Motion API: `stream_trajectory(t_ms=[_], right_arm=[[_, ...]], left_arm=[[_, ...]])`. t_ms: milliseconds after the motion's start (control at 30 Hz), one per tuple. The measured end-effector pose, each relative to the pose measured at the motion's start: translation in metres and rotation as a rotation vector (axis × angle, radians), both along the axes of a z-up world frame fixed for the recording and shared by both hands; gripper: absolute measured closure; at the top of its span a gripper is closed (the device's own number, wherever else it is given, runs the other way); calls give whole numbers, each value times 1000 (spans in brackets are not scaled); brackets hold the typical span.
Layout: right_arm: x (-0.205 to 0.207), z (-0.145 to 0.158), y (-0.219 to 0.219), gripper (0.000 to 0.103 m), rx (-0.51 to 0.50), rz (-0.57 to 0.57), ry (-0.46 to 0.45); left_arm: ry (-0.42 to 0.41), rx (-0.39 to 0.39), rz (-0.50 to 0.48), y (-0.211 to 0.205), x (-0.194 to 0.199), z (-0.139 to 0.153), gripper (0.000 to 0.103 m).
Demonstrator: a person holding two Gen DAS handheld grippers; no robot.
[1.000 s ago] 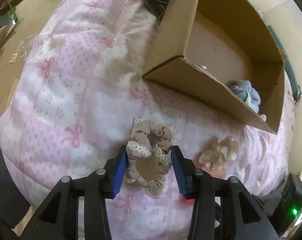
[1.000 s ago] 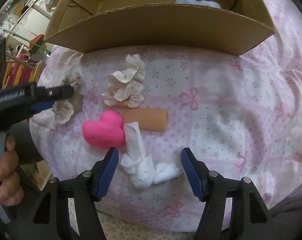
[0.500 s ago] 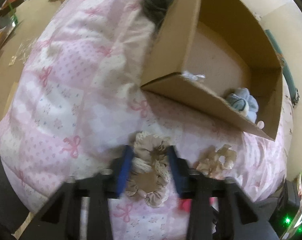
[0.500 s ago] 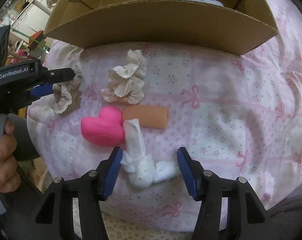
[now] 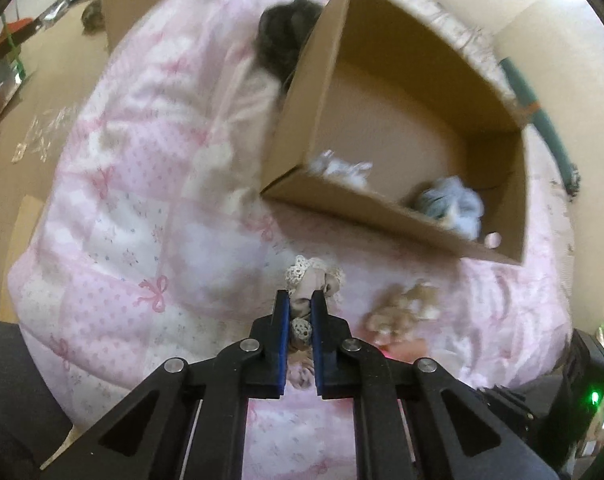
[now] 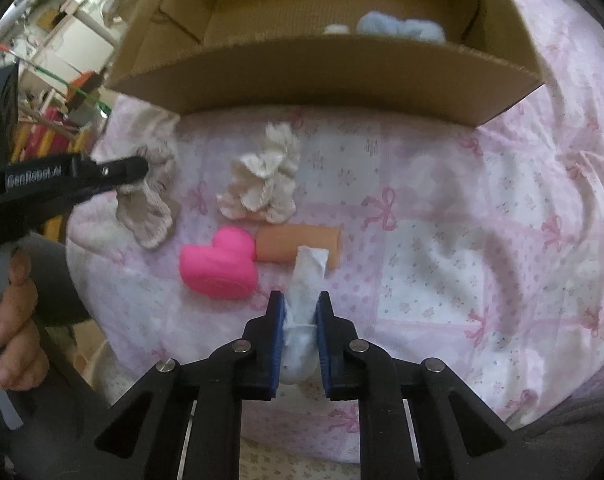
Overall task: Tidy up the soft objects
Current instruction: 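Grasp the white cloth with the right tool while the left tool holds the scrunchie, then carry the scrunchie with the left tool while the right tool carries the cloth into the box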
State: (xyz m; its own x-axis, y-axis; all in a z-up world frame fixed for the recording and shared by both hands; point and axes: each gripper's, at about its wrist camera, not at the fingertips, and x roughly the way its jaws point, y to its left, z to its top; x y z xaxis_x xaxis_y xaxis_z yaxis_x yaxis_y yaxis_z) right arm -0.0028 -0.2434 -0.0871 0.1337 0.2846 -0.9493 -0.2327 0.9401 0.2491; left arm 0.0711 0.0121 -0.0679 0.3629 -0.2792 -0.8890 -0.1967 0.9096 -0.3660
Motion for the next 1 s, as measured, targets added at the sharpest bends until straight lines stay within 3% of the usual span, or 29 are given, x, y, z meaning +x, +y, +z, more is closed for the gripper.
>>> stream_trajectory(t_ms=[133,367,533,733,1000], right_arm=[[-3,24,-12,86,85,-29,-85],[-12,78,-36,86,260,-66,-288],[-22,104,-49,86,305,-107,-395],[-12,117,-54,86,322,-145,-440],[20,125,-52,86,295,-132,-471]], left_arm=[[-97,-4,-23,-2,-10,28,94],[-179,14,5,0,-24,58,94],[-251,152,10,-4,-39,91,94],[-298,186,-41,-9,-31,111,94],[-312,221,-99,-21,15,116,94]])
